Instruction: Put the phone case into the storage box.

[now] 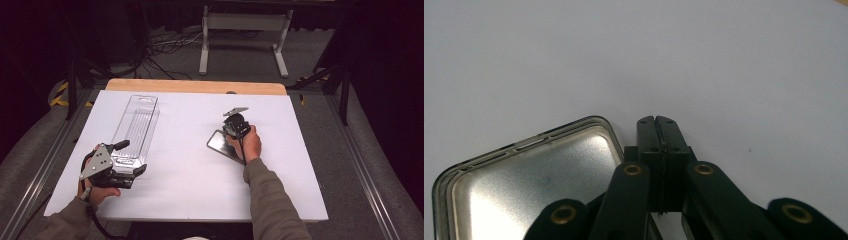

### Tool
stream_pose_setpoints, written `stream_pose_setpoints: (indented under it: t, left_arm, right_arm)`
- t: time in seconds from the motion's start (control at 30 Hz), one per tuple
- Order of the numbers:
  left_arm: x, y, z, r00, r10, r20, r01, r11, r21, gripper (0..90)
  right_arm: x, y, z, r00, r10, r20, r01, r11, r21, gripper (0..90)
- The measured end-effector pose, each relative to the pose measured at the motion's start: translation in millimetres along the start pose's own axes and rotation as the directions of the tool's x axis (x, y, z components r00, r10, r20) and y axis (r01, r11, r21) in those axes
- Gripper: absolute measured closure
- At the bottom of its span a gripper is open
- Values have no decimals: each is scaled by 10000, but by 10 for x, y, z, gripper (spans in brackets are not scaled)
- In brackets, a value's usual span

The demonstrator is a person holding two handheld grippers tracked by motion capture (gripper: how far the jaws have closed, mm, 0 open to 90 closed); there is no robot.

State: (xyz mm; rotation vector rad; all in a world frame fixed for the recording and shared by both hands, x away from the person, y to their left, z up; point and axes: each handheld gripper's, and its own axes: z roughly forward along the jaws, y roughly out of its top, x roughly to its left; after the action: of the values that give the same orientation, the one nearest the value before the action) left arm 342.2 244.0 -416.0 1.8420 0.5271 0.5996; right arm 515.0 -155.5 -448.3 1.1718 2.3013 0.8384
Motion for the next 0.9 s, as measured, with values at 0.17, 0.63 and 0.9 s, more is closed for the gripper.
stream_pose_setpoints:
  t: [0.17, 0.63, 0.9]
  left_arm:
    - [3, -6, 11, 10000, -48, 35, 48, 10000, 28, 74]
    - [-29, -8, 7, 10000, -20, -6, 20, 9999, 156, 75]
    - [-46, -15, 31, 10000, 72, -15, -71, 9997, 253, 75]
  right_arm:
    - [45, 3, -16, 9998, -30, -197, 32, 10000, 70, 900]
    - [473, -147, -224, 9833, -1064, -1476, 1109, 9936, 225, 900]
    - [572, -314, -389, 9724, -1317, -1927, 1377, 9903, 182, 900]
